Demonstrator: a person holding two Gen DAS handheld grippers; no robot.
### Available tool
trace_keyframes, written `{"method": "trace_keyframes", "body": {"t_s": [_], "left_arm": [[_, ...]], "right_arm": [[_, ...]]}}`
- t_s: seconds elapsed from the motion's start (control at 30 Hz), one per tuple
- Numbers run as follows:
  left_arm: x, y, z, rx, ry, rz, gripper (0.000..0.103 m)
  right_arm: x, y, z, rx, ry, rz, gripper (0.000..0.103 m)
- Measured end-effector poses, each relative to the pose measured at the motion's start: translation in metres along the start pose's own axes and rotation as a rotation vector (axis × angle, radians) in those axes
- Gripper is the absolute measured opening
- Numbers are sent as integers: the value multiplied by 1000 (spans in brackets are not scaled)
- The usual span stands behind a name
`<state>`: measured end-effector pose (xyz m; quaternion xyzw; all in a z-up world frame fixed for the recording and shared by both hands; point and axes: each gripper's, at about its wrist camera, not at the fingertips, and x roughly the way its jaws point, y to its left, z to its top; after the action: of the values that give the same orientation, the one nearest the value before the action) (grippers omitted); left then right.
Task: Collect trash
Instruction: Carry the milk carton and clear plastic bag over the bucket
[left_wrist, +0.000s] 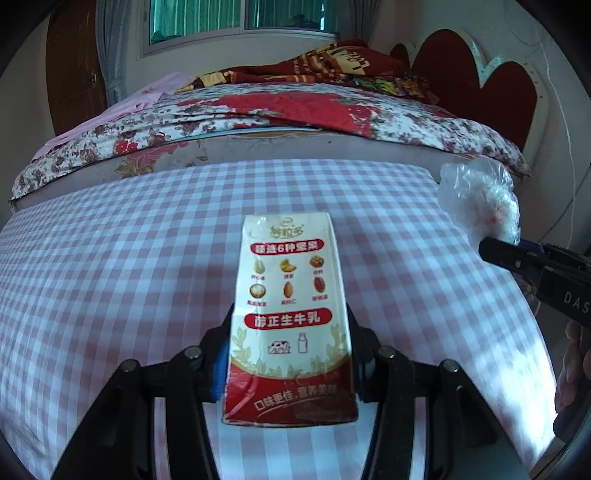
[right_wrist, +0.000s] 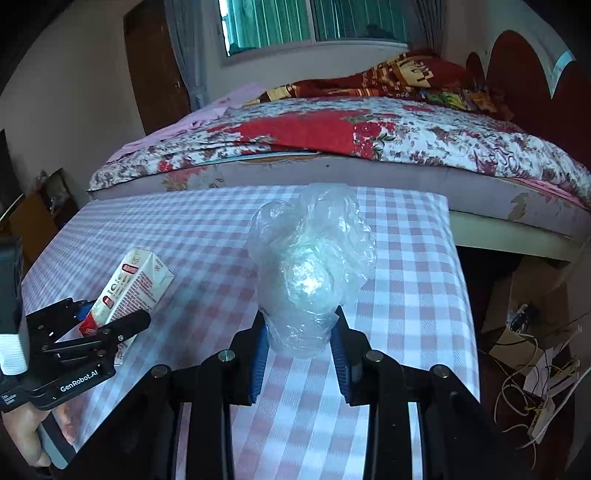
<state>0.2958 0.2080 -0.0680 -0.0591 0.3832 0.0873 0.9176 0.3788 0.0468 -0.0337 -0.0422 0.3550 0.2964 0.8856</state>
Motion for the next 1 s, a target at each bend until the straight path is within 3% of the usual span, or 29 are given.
{"method": "trace_keyframes", "body": {"t_s": [0.5, 1.0], "left_arm": [[-69, -24, -24, 43, -57, -31, 51], [-142, -82, -41, 139, -134, -92, 51]], "right_arm": [[-103, -5, -44, 59, -93, 4, 33], [-211, -16, -82, 73, -205, -52, 33]]}}
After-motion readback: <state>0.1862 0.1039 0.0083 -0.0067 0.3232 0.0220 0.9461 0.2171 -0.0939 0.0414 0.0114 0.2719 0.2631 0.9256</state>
